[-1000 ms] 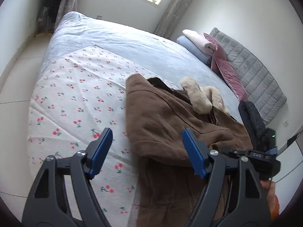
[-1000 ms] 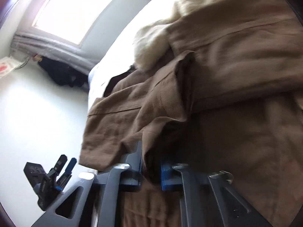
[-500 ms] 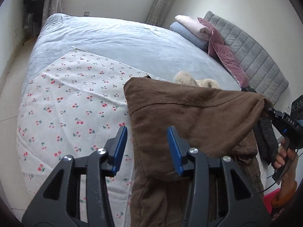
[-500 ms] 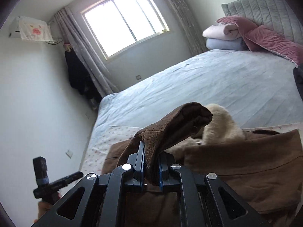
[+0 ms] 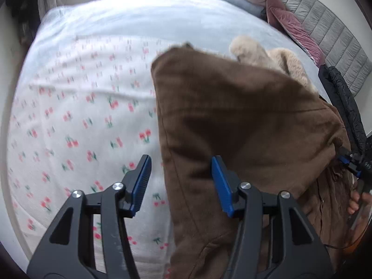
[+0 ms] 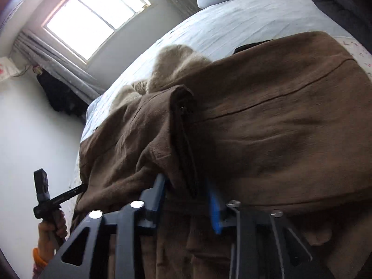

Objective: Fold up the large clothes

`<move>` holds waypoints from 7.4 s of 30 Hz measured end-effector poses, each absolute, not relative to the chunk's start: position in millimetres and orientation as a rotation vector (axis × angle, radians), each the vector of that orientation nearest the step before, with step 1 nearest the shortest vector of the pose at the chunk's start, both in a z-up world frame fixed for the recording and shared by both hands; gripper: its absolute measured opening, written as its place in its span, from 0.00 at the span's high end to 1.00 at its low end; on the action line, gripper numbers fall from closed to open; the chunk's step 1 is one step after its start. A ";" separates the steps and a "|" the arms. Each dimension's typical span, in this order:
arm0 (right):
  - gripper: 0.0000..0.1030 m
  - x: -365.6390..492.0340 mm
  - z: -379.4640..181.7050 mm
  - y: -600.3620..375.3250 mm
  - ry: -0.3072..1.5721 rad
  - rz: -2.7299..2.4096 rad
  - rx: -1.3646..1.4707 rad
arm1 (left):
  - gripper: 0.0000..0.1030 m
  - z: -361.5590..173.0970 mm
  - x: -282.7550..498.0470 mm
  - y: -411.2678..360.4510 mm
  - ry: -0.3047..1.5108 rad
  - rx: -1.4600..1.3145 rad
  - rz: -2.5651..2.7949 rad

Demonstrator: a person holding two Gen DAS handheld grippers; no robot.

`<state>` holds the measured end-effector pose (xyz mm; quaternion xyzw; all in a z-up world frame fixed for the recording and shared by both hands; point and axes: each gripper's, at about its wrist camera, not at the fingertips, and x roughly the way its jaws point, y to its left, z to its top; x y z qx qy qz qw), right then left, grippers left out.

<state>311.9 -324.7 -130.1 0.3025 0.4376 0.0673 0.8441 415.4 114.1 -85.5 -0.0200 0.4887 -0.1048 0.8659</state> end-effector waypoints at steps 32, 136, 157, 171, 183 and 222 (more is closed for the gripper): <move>0.51 346.4 -108.7 -340.5 0.882 0.167 0.667 | 0.43 -90.2 419.3 63.4 0.939 -0.012 -0.368; 0.16 -78.5 -89.6 -414.0 0.893 0.002 0.650 | 0.12 -105.6 66.8 172.3 1.174 -0.329 -0.459; 0.73 -59.2 -114.6 -373.2 0.943 0.222 0.694 | 0.69 -109.5 44.8 162.0 1.225 -0.504 -0.622; 0.83 -53.0 -24.1 -354.8 0.701 0.172 0.569 | 0.79 -33.6 61.9 156.2 1.006 -0.558 -0.693; 0.84 39.3 27.7 -377.9 0.528 0.121 0.606 | 0.80 48.4 177.9 138.4 0.891 -0.454 -0.626; 0.67 382.7 -113.0 -462.3 0.828 -0.045 0.667 | 0.61 -73.0 492.0 83.1 0.919 -0.342 -0.346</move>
